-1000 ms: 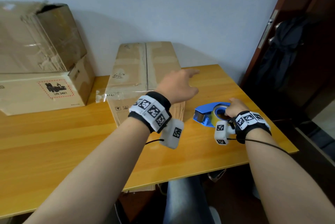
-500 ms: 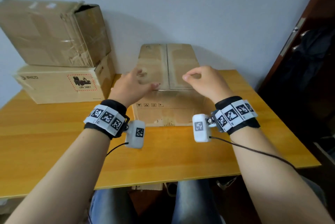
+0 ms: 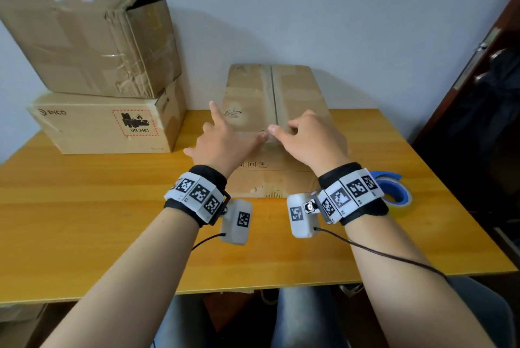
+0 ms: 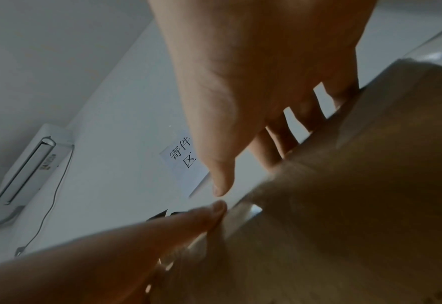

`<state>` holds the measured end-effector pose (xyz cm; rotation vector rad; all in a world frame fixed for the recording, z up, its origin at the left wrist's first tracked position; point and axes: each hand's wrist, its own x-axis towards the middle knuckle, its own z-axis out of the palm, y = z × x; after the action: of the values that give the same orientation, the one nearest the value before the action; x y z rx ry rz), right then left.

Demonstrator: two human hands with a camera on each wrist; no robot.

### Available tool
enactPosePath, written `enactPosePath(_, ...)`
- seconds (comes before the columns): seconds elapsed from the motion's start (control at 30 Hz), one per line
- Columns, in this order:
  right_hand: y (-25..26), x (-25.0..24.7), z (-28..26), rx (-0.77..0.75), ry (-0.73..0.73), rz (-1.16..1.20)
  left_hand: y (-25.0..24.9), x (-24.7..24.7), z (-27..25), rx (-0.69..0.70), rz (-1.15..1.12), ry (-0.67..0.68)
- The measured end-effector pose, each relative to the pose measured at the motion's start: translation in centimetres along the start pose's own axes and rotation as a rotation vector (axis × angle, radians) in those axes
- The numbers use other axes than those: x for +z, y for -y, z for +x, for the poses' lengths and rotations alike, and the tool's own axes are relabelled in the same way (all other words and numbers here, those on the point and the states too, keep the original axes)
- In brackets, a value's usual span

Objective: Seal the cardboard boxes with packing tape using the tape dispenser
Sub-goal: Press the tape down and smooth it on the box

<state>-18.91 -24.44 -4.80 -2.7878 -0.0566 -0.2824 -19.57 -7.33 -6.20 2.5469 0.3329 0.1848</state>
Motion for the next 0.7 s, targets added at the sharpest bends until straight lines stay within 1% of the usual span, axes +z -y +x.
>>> enactPosePath(0.13,-0.1,1.4,-0.4,-0.024,-0.03,-0.083,0.1,0.6,-0.1,-0.011,-0.013,-0.034)
enactPosePath(0.47,-0.1,2.2,-0.3,-0.037,-0.082,-0.134,2.8,1.6,1.3,0.075,-0.136,-0.147)
enactPosePath(0.7,-0.2,2.3,0.0,-0.026,-0.076,-0.096,3.9,1.2,1.6,0.07,-0.263,-0.143)
